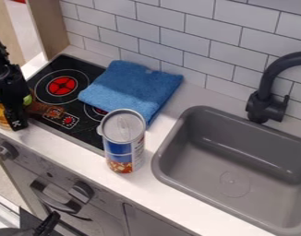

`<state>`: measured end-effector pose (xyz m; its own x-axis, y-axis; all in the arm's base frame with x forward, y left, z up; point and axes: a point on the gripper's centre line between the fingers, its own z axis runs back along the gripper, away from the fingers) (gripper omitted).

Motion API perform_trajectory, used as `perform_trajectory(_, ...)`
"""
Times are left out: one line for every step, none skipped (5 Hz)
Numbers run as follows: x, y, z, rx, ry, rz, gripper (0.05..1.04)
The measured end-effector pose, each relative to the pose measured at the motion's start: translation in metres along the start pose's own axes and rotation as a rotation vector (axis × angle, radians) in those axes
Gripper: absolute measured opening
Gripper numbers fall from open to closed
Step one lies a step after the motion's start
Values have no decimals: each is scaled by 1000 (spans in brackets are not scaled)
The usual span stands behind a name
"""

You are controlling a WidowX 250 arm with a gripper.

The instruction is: Moving pot into left side burner

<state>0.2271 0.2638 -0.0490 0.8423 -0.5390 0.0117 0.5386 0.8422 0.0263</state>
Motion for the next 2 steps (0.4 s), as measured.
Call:
perform_trajectory(5, 6, 0, 40, -2, 39, 223)
perform_trajectory(11, 12, 1, 84, -35, 90, 86)
